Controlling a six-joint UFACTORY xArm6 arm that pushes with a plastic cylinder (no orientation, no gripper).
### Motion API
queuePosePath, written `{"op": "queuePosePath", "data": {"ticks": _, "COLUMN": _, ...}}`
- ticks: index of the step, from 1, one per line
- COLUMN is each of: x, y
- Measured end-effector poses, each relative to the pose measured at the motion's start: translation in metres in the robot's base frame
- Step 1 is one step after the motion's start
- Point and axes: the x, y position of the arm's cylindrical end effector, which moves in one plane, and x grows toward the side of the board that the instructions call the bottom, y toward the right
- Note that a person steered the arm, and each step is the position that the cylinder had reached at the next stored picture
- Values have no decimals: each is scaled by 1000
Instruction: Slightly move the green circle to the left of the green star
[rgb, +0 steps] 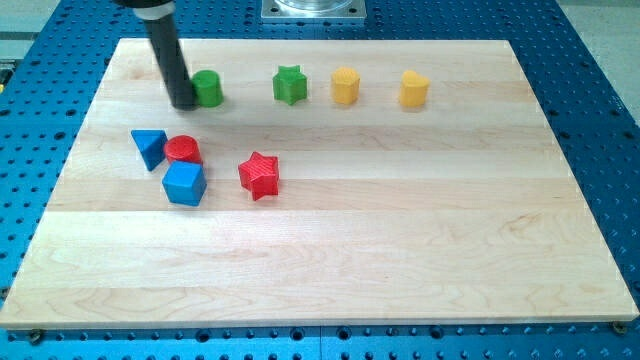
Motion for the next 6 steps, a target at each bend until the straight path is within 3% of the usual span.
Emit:
{"op": "queuePosePath", "data": {"ticks": 1, "x": 0, "y": 46}}
{"op": "queuePosePath", "data": {"ticks": 2, "x": -6, "y": 29}}
{"op": "queuePosePath", "data": {"ticks": 3, "x": -11, "y": -39}}
{"op": "queuePosePath", "data": {"ticks": 4, "x": -71, "y": -11}}
{"op": "queuePosePath", "data": {"ticks": 6, "x": -71, "y": 53}}
